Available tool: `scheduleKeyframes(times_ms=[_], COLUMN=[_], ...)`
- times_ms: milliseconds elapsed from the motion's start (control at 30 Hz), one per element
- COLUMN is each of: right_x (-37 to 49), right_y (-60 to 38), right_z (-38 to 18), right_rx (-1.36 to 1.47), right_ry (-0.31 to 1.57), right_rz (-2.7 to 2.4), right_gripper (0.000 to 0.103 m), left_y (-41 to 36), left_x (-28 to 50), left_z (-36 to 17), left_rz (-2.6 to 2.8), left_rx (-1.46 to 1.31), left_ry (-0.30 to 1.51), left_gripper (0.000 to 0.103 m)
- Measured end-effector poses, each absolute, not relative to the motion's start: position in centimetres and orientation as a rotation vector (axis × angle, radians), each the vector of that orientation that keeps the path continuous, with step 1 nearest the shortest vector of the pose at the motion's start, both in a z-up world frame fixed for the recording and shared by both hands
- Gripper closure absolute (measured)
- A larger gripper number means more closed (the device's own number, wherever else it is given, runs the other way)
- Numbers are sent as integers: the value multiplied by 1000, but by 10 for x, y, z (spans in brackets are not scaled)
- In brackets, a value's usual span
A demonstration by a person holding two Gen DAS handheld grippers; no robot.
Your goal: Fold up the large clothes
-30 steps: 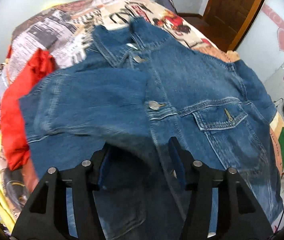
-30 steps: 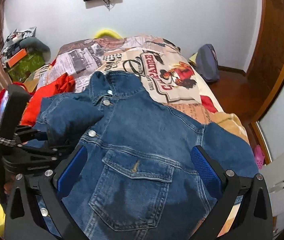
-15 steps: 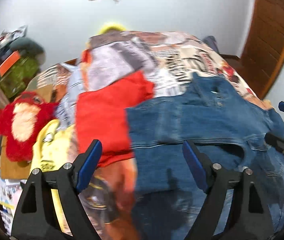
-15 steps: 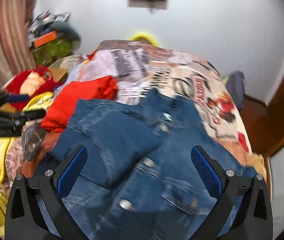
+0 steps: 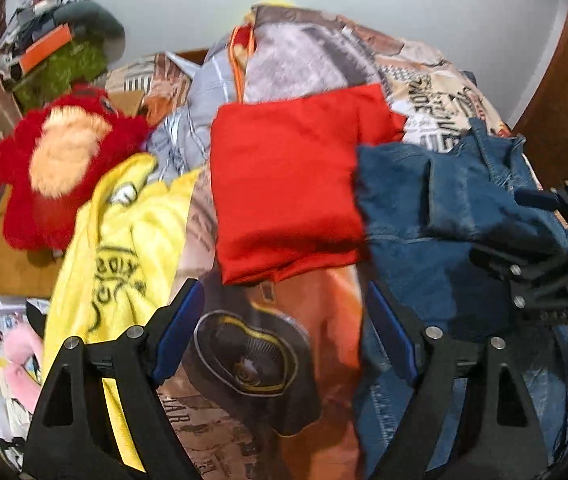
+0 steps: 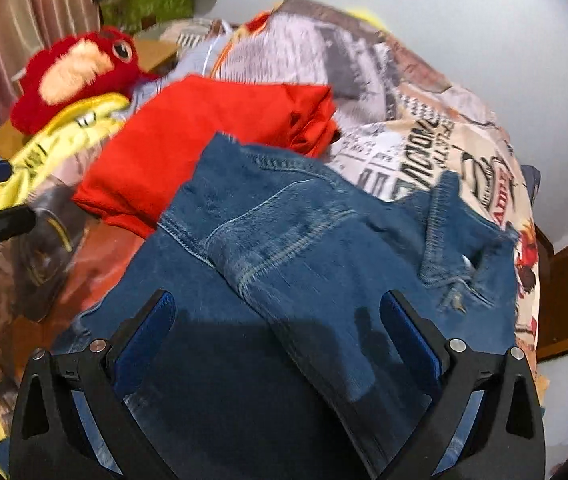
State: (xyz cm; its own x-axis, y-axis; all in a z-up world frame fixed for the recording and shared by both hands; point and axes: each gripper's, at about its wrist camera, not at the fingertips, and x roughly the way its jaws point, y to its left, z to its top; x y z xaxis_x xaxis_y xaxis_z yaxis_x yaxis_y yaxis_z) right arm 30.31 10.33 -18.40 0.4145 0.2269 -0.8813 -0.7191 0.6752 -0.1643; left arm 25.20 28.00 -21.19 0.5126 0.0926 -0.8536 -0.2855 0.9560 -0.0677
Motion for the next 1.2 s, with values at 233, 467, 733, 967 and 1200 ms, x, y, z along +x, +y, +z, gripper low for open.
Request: scheduleKeyframes(times_ms=[233,467,733,967,1200], right_x=[305,302,298,302,306], right_y=[121,107,72,3,-79], right_z=[-219,-204,-126,-48,-26], right_rx=[-692,-624,-478,-330,-195], right_ry=[1010,979,845,699,665], right_rz=[634,686,697,648,581], right_gripper=[40,83,88,90,90], left_y=[285,273,247,219,182], left_x=[257,257,256,266,286], left_z=[-244,-249,-223,-203,-210], left_rz=[210,188,165,135,91], left_rx=[-263,-254,-215,-184,-176], left_ry=[1068,1086,1055,1034,1079], left_gripper=[21,21,21,21,21])
